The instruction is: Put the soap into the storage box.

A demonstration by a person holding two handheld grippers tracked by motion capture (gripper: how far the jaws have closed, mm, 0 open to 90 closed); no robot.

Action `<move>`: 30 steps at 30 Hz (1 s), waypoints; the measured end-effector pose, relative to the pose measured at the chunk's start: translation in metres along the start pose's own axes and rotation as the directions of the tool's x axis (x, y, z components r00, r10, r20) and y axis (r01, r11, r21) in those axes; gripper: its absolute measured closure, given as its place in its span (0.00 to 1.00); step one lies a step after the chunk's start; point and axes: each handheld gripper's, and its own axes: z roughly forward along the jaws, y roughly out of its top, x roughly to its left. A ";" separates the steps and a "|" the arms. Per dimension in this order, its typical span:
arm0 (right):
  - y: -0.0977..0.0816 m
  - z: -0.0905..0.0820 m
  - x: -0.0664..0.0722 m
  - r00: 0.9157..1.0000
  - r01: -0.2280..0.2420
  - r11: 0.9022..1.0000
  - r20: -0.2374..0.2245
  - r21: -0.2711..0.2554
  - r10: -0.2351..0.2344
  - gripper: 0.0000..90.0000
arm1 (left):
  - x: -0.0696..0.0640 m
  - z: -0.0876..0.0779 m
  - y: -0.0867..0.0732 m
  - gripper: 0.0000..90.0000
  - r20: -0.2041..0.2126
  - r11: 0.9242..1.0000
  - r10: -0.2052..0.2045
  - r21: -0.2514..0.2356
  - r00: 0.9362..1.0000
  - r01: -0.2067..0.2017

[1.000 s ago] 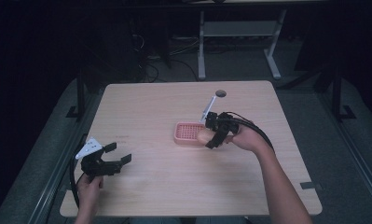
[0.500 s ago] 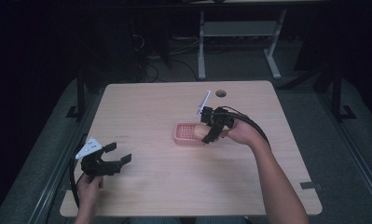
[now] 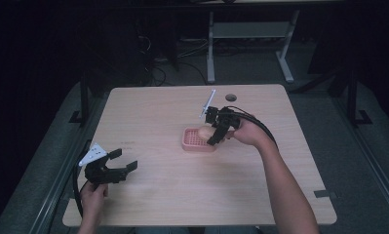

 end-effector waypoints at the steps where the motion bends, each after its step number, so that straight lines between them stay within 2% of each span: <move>1: 0.001 0.000 0.000 1.000 0.000 1.000 0.001 -0.001 0.000 0.35 | 0.000 0.000 0.000 0.16 -0.001 1.000 0.000 0.000 1.000 0.000; 9: 0.013 0.001 -0.005 1.000 0.016 1.000 0.003 0.011 -0.016 0.35 | 0.000 0.000 0.000 0.16 0.001 1.000 0.000 0.001 1.000 0.000; 12: 0.016 0.002 -0.006 1.000 0.017 1.000 -0.006 -0.002 -0.017 0.35 | 0.000 0.000 0.000 0.16 0.000 1.000 -0.002 0.001 1.000 0.002; 15: 0.020 0.004 -0.008 1.000 0.026 1.000 -0.003 0.013 -0.026 0.35 | 0.000 0.000 0.000 0.16 -0.001 1.000 0.000 0.000 1.000 0.000; 21: 0.027 0.005 -0.011 1.000 0.023 1.000 -0.007 0.014 -0.023 0.35 | 0.000 0.000 0.000 0.16 0.002 1.000 -0.003 -0.002 1.000 0.003; 30: 0.030 0.015 -0.016 1.000 0.014 0.999 -0.019 0.030 -0.014 0.35 | 0.000 0.000 0.000 0.16 0.000 1.000 0.002 0.002 1.000 -0.002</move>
